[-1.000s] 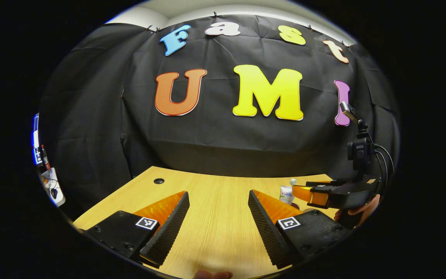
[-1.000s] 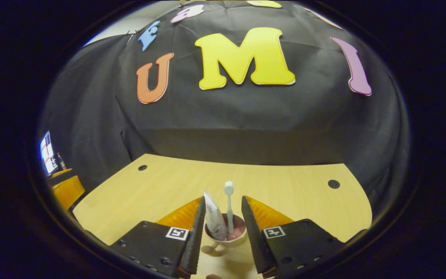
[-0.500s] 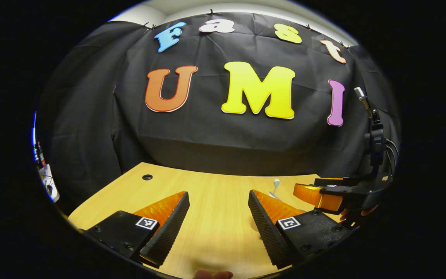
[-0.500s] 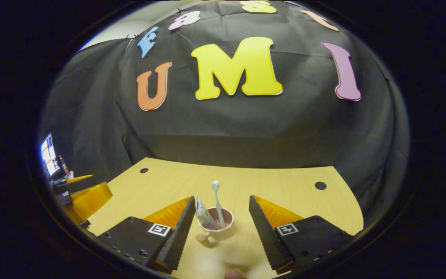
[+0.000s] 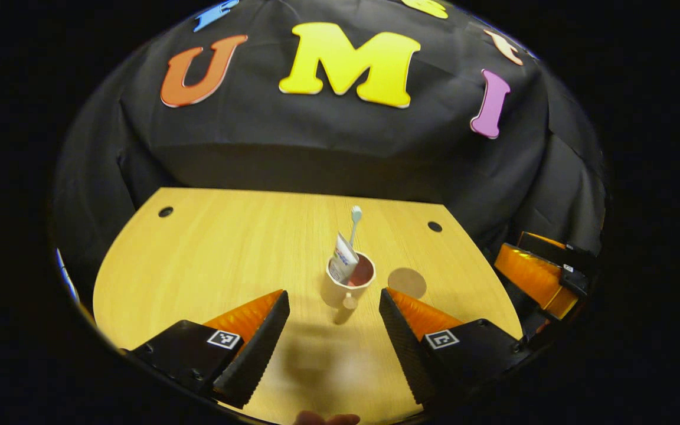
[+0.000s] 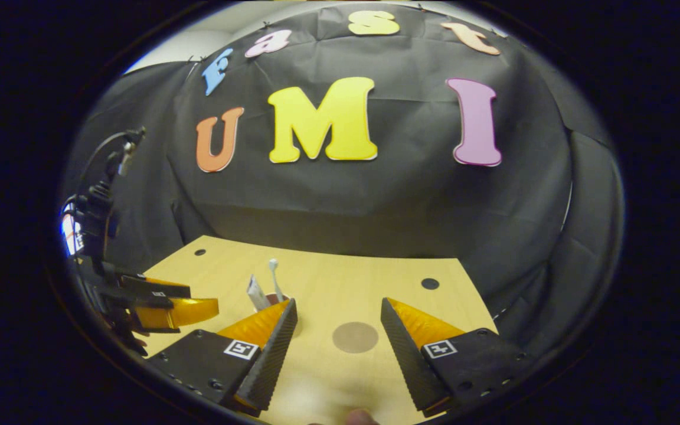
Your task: Put the toothbrush and toothpaste on the desktop into the cup, then pick up the cup and place it on the coaster on the desktop.
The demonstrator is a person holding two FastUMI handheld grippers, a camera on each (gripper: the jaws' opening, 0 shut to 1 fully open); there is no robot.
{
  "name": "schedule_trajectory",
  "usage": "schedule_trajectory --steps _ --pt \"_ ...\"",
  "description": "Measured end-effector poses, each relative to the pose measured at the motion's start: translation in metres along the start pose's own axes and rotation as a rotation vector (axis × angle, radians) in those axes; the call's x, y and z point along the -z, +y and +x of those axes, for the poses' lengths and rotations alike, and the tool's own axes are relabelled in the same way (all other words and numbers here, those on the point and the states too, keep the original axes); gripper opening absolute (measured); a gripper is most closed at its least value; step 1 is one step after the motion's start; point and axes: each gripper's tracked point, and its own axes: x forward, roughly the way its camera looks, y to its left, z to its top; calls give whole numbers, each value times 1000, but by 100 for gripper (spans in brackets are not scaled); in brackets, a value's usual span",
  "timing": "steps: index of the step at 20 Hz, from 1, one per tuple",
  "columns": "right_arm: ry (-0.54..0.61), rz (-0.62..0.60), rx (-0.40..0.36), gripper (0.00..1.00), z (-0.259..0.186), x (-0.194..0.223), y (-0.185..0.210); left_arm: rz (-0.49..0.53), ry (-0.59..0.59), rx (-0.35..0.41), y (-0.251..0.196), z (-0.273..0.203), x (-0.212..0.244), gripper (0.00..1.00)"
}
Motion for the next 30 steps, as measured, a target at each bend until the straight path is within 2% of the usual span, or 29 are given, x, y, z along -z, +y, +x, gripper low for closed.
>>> schedule_trajectory --steps 4,6,11,16,17,21,22,23,26,30 --pt "28 65 73 86 -12 9 -40 -66 240 54 -16 26 29 97" --pt "37 73 102 86 -21 16 -55 -96 341 47 -15 36 38 98" --pt "64 84 148 86 -33 26 -77 -105 459 12 -11 51 47 98" --pt "91 116 162 86 -38 33 -79 -68 533 7 -26 51 56 96" --pt "97 122 155 86 -39 35 -76 -61 543 7 -29 50 57 100" --pt "108 110 150 86 -44 41 -69 -48 575 6 -43 36 56 79" --pt "112 112 151 86 -44 42 -69 -46 581 -3 -45 33 54 81" --pt "115 116 154 86 -46 42 -70 -48 592 -1 -49 28 54 69" --pt "121 143 161 86 -46 43 -72 -61 625 -3 -59 14 51 63" --pt "143 157 183 86 -50 50 -76 -62 633 -9 -78 -2 35 48"
